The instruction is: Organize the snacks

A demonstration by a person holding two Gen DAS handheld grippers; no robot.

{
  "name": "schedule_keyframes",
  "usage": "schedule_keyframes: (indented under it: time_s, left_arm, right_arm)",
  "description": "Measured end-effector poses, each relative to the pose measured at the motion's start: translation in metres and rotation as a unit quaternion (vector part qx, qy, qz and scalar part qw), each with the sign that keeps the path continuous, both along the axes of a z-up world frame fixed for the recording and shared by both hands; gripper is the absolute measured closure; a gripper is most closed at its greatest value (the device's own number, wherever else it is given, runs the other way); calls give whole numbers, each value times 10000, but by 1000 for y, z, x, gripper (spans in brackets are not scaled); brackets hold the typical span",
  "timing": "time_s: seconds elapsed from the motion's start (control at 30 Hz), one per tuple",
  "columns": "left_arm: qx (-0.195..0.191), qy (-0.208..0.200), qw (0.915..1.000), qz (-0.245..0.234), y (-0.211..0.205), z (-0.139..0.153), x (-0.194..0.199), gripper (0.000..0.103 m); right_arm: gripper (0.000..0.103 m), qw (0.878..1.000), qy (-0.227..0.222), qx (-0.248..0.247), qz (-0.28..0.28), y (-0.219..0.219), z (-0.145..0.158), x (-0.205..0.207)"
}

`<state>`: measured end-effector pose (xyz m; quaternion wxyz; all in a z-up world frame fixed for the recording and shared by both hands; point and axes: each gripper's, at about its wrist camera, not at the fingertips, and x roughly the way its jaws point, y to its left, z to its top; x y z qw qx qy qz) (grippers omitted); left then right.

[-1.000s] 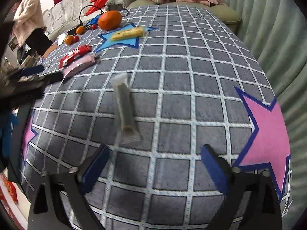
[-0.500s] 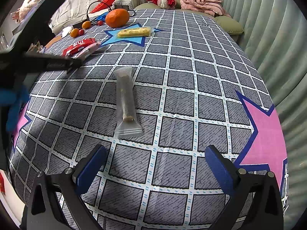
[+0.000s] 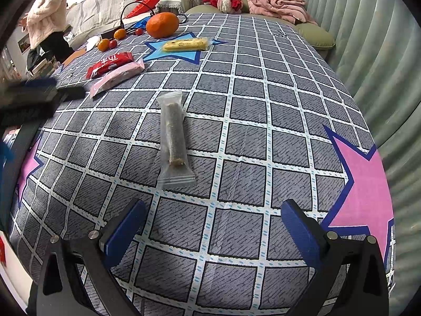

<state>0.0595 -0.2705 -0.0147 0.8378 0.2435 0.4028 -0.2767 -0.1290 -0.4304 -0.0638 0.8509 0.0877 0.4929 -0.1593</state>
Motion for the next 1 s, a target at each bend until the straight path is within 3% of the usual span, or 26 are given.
schedule_keyframes:
  time_s: [0.17,0.23,0.27,0.3,0.33,0.43,0.57,0.63,0.67,0.7,0.73,0.83,1.0]
  left_arm:
    - [232,388,9989,159,-28,-28,34,22]
    - [65,396,9990,201,-29,-29,39,27]
    - [-10,490,9986,186,-29,-31,40,42]
    - [-131,655,9976,154,-29,-30,40,66]
    - [-172,730,9971,138,-29,-30,41,74]
    - [32,553,9983,207,-27,-29,30,76]
    - [-17,614,9972,421,3,-27,-4,75]
    - [-69,790,9953,562,23,-28,-23,71]
    - [-141,888,9940,619,35,-28,-35,51]
    - [-185,977,9929,648,43,-29,-43,15]
    - [-201,1074,9917,676,50,-32,-49,3]
    - [-462,1055,9907,730,68,-42,-60,0]
    - [-463,957,9927,578,68,-45,-62,0]
  right_arm:
    - [0,10000,-1,-1,46,1,0,-1]
    - [0,10000,-30,-11,76,1,-1,-2]
    - [0,10000,-41,-15,82,1,-1,-2]
    - [0,9999,-57,-20,84,2,-1,-3]
    - [0,9999,-73,-25,80,1,-1,-3]
    - [0,9999,-88,-32,72,2,-1,-3]
    - [0,9999,-92,-36,69,2,0,-4]
    - [0,9999,-88,-35,69,2,-1,-4]
    - [0,9999,-92,-35,67,2,-1,-4]
    - [0,9999,-95,-36,66,2,-1,-4]
    - [0,9999,-103,-40,66,2,-1,-5]
    - [0,9999,-106,-47,64,3,0,-6]
    - [0,9999,-94,-42,61,3,0,-6]
